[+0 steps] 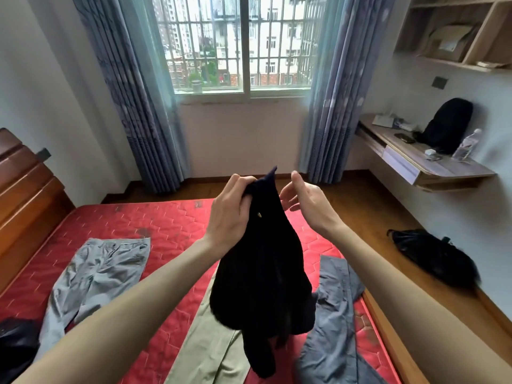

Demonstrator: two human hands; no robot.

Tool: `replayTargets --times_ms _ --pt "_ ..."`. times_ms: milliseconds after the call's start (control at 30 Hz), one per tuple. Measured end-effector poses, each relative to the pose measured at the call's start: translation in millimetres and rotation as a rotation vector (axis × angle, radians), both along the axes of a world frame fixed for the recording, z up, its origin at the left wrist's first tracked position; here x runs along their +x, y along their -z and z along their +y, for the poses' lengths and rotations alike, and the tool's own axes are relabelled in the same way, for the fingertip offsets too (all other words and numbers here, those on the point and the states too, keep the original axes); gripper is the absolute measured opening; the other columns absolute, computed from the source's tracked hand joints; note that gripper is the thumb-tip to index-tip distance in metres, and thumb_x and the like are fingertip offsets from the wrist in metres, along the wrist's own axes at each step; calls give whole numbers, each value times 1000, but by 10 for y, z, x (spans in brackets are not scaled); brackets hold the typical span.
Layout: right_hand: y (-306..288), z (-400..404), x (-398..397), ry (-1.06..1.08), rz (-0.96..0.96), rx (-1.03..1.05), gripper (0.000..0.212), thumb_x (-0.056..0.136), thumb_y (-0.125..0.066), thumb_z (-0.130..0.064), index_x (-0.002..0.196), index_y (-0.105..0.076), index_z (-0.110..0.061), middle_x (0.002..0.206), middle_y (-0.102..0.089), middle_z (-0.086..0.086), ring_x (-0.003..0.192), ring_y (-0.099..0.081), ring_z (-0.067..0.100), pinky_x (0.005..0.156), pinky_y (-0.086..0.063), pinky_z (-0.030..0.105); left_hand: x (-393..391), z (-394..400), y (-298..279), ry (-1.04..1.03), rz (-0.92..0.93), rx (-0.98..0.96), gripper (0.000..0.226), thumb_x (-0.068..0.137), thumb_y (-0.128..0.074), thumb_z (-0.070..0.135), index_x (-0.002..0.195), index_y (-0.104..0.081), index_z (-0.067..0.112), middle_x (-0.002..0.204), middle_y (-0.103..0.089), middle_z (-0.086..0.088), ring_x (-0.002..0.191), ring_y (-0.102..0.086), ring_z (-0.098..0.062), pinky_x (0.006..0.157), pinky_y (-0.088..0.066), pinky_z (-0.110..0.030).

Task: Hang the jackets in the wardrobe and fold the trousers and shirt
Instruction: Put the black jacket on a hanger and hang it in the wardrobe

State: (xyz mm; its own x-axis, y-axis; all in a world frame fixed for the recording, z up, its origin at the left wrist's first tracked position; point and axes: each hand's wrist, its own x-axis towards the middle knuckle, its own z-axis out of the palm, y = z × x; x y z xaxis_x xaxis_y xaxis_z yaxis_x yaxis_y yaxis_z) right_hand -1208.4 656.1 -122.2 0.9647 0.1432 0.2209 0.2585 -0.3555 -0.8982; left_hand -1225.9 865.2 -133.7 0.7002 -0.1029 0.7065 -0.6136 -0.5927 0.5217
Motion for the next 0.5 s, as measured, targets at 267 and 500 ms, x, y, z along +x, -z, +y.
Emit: replayTargets --times_ms 267,500 --pt "266 -68 -223 -202 -136 -267 25 107 -58 -27 126 -72 -18 91 -76 1 74 -71 16 68 -61 40 146 -49 62 -75 103 -83 17 100 -55 9 111 -66 14 106 -64 6 95 -62 -11 85 -48 -25" --pt "97 185 -314 -192 41 60 23 108 -55 -14 114 -73 -2 85 -72 11 71 -72 24 60 -62 35 183 162 107 -46 469 75 25 96 -66 10 118 -72 20 102 -64 1 106 -56 -21 98 -47 -40"
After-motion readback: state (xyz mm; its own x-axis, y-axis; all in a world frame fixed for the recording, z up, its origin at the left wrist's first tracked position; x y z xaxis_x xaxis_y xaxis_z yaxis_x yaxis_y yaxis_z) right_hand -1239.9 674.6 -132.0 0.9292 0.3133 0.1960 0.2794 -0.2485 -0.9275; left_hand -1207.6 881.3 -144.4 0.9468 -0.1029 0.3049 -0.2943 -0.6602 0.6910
